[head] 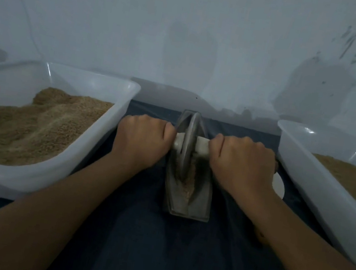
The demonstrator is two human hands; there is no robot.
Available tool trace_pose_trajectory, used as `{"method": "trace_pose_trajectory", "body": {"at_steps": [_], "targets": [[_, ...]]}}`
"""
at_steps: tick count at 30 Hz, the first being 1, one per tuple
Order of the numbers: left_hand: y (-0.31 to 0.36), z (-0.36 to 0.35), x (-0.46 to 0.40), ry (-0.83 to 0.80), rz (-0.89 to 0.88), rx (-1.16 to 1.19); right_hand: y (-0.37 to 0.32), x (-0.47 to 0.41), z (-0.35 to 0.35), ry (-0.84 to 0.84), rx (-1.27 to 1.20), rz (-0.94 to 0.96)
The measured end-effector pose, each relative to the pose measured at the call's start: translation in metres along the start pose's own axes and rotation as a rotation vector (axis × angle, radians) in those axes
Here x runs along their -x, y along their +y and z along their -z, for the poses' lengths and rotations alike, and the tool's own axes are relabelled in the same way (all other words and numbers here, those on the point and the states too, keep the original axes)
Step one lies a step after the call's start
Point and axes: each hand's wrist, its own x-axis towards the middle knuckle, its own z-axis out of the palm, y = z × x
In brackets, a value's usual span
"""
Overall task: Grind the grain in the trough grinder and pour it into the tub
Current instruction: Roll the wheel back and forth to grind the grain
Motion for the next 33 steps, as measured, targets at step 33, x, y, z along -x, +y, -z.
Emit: {"method": "trace_pose_trajectory", "body": {"at_steps": [33], "targets": [[0.015, 0.038, 0.009, -0.069, -0.016, -0.132, 0.025, -0.004, -0.020, -0.158, -0.136, 0.121]]}}
